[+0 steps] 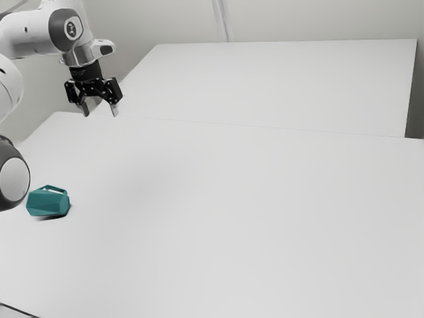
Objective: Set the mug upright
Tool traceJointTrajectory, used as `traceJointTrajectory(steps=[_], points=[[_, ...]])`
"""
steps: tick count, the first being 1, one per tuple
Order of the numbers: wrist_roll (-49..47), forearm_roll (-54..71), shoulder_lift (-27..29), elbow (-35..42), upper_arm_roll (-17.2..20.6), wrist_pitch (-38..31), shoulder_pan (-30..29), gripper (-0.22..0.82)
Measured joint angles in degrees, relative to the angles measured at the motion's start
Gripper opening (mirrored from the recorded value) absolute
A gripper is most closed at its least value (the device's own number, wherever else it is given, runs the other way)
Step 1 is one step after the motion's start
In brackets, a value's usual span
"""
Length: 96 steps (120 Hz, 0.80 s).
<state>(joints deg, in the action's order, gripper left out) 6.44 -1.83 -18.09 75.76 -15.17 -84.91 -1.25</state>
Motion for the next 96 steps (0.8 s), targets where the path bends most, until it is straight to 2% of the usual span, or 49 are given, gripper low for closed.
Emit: traceJointTrajectory(steps=[31,61,96], points=[[7.6,-0.3,7.7,17.7,-5.3,-8.0,-2.3,0.6],[15.0,-1.5,10.8,24.2,-11.7,-13.7,-3.9,0.6],[24.2,-3.5,10.9,26.5,-20.9,-15.2,-4.2,0.6]])
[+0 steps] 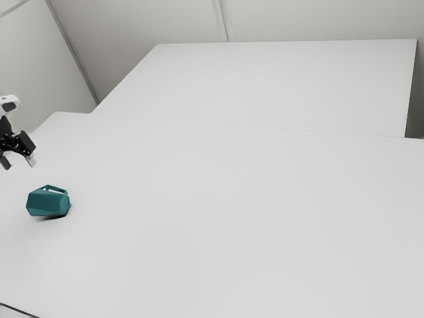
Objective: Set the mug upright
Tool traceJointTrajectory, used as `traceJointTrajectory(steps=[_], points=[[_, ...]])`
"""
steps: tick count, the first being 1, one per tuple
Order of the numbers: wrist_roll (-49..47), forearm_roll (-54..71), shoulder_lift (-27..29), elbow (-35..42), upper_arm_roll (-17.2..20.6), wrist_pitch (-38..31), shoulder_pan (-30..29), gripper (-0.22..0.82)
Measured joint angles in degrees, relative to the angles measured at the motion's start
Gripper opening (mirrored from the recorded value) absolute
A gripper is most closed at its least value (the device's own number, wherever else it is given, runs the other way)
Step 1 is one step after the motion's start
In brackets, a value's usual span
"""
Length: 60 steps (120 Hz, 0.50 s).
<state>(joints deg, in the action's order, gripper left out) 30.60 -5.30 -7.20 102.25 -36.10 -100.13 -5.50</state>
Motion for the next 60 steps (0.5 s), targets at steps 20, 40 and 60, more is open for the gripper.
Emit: traceJointTrajectory(steps=[20,40,60], points=[[5.2,-2.0,-2.9,0.1,-2.0,-0.7,-2.0,0.6],[10.6,-8.4,-9.1,-3.3,-2.5,-1.5,-6.1,0.6],[16.4,-15.9,-14.3,-5.8,-2.5,-1.5,-9.3,0.6]])
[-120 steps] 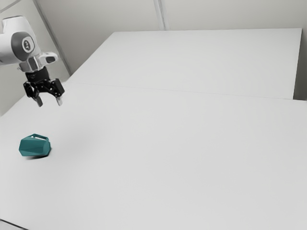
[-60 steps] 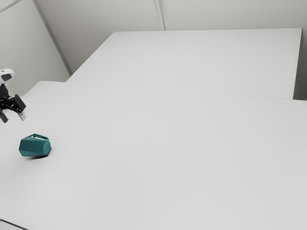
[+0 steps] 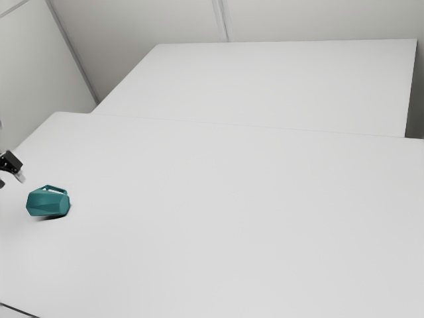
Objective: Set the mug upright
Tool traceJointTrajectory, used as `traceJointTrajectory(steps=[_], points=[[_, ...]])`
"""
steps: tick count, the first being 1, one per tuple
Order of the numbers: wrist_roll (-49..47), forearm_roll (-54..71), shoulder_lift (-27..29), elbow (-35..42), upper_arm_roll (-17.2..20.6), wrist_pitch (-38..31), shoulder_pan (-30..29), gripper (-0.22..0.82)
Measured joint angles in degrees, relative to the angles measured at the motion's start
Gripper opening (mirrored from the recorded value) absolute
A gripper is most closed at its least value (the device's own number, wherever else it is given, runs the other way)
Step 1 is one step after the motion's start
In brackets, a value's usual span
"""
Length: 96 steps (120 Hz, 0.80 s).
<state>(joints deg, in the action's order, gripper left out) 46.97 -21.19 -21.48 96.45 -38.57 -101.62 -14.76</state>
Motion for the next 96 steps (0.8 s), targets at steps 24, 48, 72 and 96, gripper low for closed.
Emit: traceJointTrajectory(steps=[24,48,72,96], points=[[6.3,-5.0,-2.8,-1.3,0.1,0.4,-2.8,0.6],[11.3,-6.9,-6.5,-6.2,4.5,2.0,-9.1,0.6],[14.9,-7.4,-9.8,-9.5,7.7,3.7,-13.6,0.6],[17.5,-8.8,-11.2,-9.6,7.9,4.8,-14.3,0.6]])
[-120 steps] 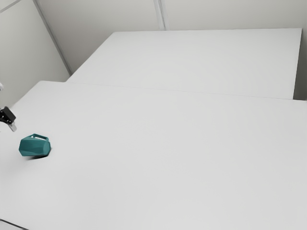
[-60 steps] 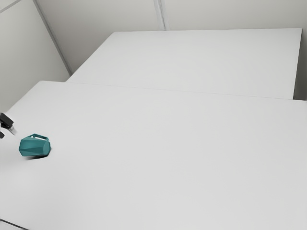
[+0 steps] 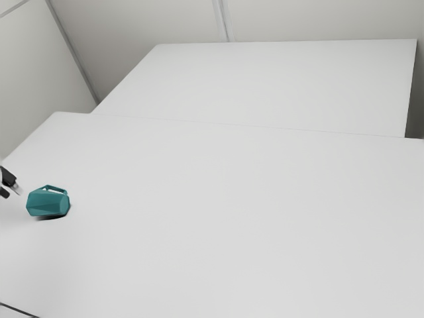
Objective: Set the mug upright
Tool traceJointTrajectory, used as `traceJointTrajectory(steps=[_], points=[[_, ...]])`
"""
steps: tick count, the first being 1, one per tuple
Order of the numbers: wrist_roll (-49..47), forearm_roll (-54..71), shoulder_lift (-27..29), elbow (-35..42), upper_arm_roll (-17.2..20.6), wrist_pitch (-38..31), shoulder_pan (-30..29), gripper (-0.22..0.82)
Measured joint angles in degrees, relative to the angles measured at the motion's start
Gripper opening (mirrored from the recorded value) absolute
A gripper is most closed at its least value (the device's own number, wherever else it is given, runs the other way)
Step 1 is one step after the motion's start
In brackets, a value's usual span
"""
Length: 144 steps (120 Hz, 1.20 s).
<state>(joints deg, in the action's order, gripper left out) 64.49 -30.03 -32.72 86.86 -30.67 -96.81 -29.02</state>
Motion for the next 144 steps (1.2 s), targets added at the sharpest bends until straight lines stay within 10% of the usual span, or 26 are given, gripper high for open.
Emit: traceJointTrajectory(steps=[144], points=[[6.9,-17.0,-6.2,-3.7,2.0,12.2,-7.4,0.6]])
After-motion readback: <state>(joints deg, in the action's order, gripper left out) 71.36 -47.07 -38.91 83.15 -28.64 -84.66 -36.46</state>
